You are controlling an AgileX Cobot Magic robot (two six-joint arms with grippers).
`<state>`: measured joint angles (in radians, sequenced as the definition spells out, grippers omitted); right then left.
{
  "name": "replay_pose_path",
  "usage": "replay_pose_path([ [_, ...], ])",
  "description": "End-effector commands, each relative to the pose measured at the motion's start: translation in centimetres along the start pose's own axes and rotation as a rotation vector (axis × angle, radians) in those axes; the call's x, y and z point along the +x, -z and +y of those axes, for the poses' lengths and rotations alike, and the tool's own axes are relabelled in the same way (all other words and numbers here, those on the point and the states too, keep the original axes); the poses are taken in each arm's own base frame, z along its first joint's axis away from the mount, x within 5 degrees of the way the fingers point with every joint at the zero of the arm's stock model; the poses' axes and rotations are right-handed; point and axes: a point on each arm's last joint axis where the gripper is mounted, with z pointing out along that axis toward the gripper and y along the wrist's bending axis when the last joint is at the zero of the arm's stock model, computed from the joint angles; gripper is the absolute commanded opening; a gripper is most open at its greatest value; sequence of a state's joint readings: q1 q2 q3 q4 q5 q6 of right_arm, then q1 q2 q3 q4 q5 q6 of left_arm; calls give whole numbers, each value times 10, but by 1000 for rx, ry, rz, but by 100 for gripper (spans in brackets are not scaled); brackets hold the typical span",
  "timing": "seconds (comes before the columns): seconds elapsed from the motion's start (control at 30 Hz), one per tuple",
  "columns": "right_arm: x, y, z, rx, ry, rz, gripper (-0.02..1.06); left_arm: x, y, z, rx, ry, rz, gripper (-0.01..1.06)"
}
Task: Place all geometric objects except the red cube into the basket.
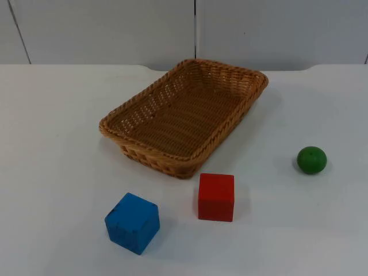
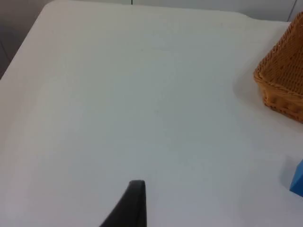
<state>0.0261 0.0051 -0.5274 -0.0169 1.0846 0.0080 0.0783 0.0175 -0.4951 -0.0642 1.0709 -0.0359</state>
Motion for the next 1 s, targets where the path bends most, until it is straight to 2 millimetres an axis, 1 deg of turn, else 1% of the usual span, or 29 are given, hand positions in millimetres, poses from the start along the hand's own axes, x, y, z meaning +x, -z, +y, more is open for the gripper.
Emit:
replay_pose_path([
  [0.0, -6, 4, 0, 5, -4, -27, 105, 0, -1, 0, 2, 11, 7, 105],
  [0.07, -22, 0, 0, 5, -4, -7, 105, -1, -3, 0, 1, 12, 25, 105],
  [0.1, -22, 0, 0, 5, -4, -7, 105, -1, -3, 0, 1, 12, 25, 105],
  [0.13, -36, -4, 0, 5, -3, 2, 105, -3, -5, 0, -1, 13, 56, 105],
  [0.2, -54, -16, 0, 6, -2, 26, 105, -9, -9, -1, -4, 16, 101, 105],
  [0.27, -68, -28, 0, 6, -1, 48, 105, -14, -14, -1, -7, 18, 139, 105],
  [0.3, -68, -28, 0, 6, -1, 48, 105, -14, -14, -1, -7, 18, 139, 105],
  [0.37, -85, -48, 0, 5, 0, 77, 105, -21, -21, -1, -2, 26, 187, 105],
  [0.47, -100, -80, 1, 4, 2, 153, 105, -31, -31, -3, 5, 39, 253, 105],
  [0.5, -100, -80, 1, 4, 2, 153, 105, -31, -31, -3, 5, 39, 253, 105],
  [0.57, -104, -102, 1, 2, 1, 198, 105, -37, -37, -3, 2, 42, 293, 105],
  [0.63, -103, -127, 1, 2, 2, 276, 105, -42, -45, -3, 0, 34, 333, 105],
  [0.7, -103, -130, 1, 2, 2, 286, 105, -43, -49, -2, 1, 23, 345, 105],
  [0.73, -100, -142, 1, 0, 1, 337, 105, -44, -51, -2, 4, 5, 352, 105],
  [0.77, -98, -149, 3, -9, -8, 368, 105, -45, -54, -2, 4, -1, 356, 105],
  [0.83, -95, -157, 3, -14, -17, 414, 105, -48, -58, -2, 4, -15, 372, 105],
  [0.97, -92, -161, 3, -14, -17, 445, 105, -53, -62, -2, 6, -24, 400, 105],
])
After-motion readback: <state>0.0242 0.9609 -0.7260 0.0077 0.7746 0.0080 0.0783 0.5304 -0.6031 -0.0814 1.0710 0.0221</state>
